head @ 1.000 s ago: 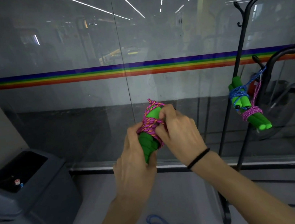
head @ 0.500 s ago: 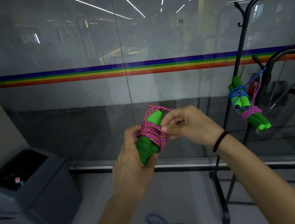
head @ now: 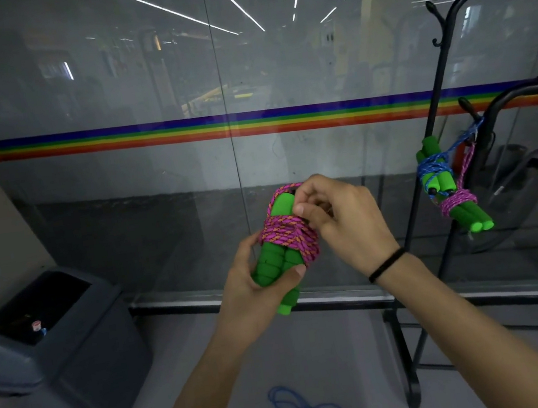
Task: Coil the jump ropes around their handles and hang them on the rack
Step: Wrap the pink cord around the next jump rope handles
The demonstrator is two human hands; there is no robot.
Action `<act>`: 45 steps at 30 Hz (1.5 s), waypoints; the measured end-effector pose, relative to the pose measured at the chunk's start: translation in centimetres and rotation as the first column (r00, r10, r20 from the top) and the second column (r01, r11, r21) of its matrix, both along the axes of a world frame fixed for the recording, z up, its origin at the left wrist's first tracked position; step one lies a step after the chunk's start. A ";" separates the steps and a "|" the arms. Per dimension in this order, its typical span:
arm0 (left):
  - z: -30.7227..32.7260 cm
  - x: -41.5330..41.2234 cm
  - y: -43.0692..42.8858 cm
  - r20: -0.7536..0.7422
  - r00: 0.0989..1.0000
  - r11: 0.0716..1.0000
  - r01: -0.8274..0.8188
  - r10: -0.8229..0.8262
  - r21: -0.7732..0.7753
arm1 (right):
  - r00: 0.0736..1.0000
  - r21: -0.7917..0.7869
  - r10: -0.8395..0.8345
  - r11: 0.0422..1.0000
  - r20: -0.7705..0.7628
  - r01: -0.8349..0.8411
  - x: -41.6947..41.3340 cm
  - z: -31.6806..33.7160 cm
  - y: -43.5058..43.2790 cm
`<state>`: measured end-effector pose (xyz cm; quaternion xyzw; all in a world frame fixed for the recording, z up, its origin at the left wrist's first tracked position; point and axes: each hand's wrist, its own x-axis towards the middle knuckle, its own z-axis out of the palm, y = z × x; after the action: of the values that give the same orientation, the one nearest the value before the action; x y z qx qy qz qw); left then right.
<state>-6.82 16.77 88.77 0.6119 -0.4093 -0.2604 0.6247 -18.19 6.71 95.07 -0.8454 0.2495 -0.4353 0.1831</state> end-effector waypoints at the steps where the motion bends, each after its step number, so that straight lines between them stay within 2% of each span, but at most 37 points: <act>1: 0.1 -0.2 0.0 -0.048 0.999 1.000 0.017 -0.017 -0.011 | 1.000 -0.005 -0.005 1.000 0.023 0.005 0.1 0.0 0.0; 5: 0.0 -0.8 0.1 -0.253 0.966 0.998 0.054 -0.063 -0.040 | 0.994 0.002 -0.023 1.000 0.103 0.023 0.2 0.1 0.1; 8: 0.0 -1.2 0.3 -0.420 0.900 0.992 0.084 -0.116 -0.094 | 0.985 0.020 0.000 1.000 0.171 -0.003 0.3 0.0 0.1; 12: 0.2 -1.4 0.3 -0.626 0.759 0.983 0.126 -0.181 -0.131 | 0.968 0.116 0.027 0.992 0.249 -0.057 0.2 -0.3 0.0; 15: 0.2 -0.5 0.4 -0.724 0.650 0.973 0.137 -0.230 -0.186 | 0.952 0.185 0.027 0.979 0.304 -0.087 -0.3 -0.3 -0.3; 18: 0.0 0.5 0.3 -0.837 0.481 0.965 0.097 -0.259 -0.243 | 0.948 0.182 0.034 0.979 0.316 -0.096 -0.5 -0.3 -0.4; 21: -0.2 0.6 -0.1 -0.881 0.387 0.962 0.083 -0.272 -0.260 | 0.939 0.179 0.051 0.977 0.341 -0.118 -0.4 -0.2 -0.4; 23: -0.4 0.5 -0.5 -0.885 0.394 0.969 0.072 -0.246 -0.237 | 0.934 0.175 0.088 0.972 0.347 -0.157 -0.2 -0.1 -0.5; 27: -1.0 0.6 -1.3 -0.913 0.354 0.978 0.108 -0.203 -0.176 | 0.958 0.137 0.164 0.970 0.236 -0.199 0.9 -0.3 -0.3; 28: -1.1 0.5 -1.5 -0.911 0.369 0.980 0.141 -0.185 -0.141 | 0.961 0.130 0.170 0.971 0.220 -0.202 1.3 -0.3 -0.3; 30: -1.3 0.1 -1.6 -0.866 0.485 0.974 0.226 -0.119 -0.007 | 0.962 0.136 0.172 0.970 0.212 -0.204 1.8 -0.1 -0.3; 33: -2.0 -0.3 -2.0 -0.635 0.767 0.945 0.269 -0.094 0.186 | 0.971 0.191 0.139 0.966 0.194 -0.177 2.5 -0.2 -0.7; 35: -2.5 -0.4 -2.4 -0.461 0.883 0.945 0.221 -0.089 0.241 | 0.977 0.240 0.137 0.955 0.166 -0.175 2.9 -0.6 -1.0; 37: -2.8 -0.5 -3.0 -0.389 0.919 0.961 0.165 -0.068 0.221 | 0.980 0.277 0.135 0.946 0.143 -0.171 3.1 -1.2 -1.2; 40: -3.3 -0.6 -3.7 -0.368 0.928 0.958 0.152 -0.053 0.245 | 0.988 0.304 0.119 0.942 0.103 -0.145 3.0 -1.9 -1.6; 45: -3.9 0.3 -4.6 -0.499 0.862 0.930 0.253 -0.091 0.268 | 0.992 0.276 0.095 0.954 0.085 -0.115 2.8 -2.3 -1.8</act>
<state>-6.57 12.16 84.88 0.5829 -0.2474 -0.5226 0.5708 -15.40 4.87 92.75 -0.8070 0.2567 -0.4149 0.3326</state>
